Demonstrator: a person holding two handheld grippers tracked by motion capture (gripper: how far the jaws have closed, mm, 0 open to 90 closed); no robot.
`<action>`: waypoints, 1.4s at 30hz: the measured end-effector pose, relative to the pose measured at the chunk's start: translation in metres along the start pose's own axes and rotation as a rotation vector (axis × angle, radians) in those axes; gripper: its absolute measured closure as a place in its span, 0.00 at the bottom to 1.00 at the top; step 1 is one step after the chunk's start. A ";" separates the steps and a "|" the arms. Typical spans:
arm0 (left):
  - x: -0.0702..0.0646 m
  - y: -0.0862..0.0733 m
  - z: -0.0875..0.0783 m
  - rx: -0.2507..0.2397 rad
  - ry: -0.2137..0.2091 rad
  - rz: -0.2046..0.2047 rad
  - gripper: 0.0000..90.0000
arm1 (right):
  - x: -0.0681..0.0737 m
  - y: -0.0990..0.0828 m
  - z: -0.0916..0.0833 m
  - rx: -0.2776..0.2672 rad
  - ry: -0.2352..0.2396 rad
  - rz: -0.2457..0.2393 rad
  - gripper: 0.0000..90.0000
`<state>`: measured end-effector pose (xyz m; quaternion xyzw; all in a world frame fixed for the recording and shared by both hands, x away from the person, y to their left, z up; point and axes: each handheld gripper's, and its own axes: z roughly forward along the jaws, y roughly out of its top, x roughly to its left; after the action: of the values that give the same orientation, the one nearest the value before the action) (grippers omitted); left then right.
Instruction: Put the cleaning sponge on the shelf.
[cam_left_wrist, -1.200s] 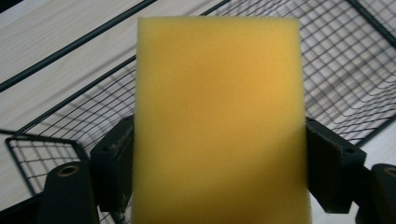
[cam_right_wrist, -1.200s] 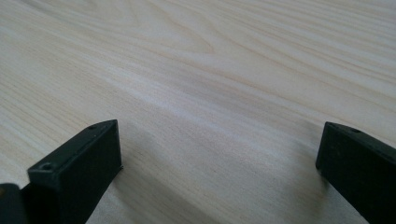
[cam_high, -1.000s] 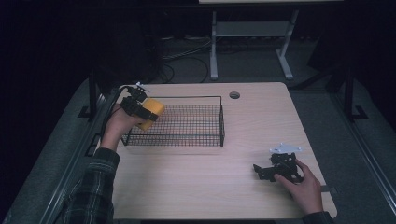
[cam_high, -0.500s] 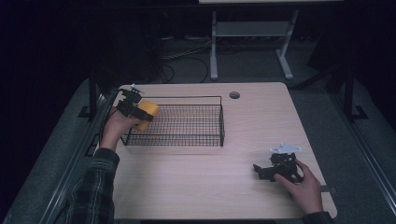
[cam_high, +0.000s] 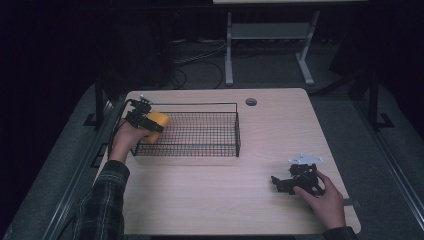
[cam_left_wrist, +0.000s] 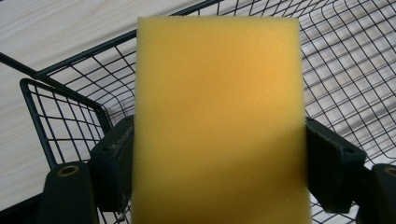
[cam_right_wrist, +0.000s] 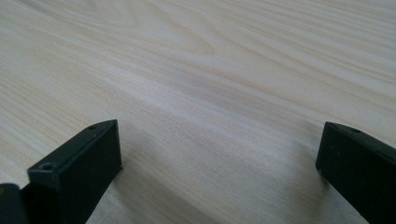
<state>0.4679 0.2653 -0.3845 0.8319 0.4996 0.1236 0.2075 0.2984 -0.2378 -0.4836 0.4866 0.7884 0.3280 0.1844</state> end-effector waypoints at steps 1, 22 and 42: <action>0.000 0.000 0.001 0.000 -0.001 -0.003 0.25 | 0.000 0.000 0.000 0.000 0.000 0.000 0.00; 0.003 -0.004 0.004 0.007 0.000 -0.006 0.21 | 0.000 0.000 0.000 0.001 0.000 0.001 0.00; -0.002 -0.011 -0.032 -0.061 -0.002 0.011 0.21 | 0.000 0.000 0.000 0.002 0.001 0.003 0.00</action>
<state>0.4453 0.2755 -0.3619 0.8282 0.4907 0.1390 0.2325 0.2983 -0.2376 -0.4835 0.4878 0.7880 0.3279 0.1832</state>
